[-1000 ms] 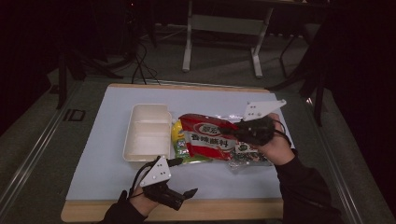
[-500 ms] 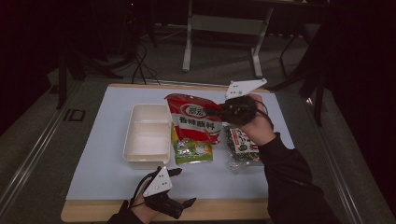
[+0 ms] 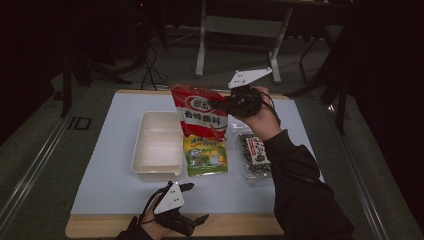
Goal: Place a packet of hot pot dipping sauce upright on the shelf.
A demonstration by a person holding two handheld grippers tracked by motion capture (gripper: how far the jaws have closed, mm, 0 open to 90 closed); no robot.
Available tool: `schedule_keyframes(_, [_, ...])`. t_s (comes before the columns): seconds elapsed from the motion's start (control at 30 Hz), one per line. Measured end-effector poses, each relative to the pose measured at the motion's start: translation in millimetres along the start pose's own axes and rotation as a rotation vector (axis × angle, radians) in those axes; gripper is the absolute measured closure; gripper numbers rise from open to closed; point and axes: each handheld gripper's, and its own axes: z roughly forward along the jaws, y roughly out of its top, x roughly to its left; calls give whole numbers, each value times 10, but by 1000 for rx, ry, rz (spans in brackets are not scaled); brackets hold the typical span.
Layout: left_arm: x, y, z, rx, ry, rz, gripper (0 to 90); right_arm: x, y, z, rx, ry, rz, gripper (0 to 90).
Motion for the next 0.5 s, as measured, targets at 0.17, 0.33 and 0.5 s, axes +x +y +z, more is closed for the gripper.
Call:
schedule_keyframes(0.17, [5,-35,-6,0,1,-13,21,-43,92,130,-3,5,3,892])
schedule_keyframes(0.33, [2,-46,-7,1,0,-12,21,-50,157,241,-3,16,0,892])
schedule_keyframes(0.5, [6,-55,-10,-1,0,-11,21,-60,215,389,-3,33,-1,892])
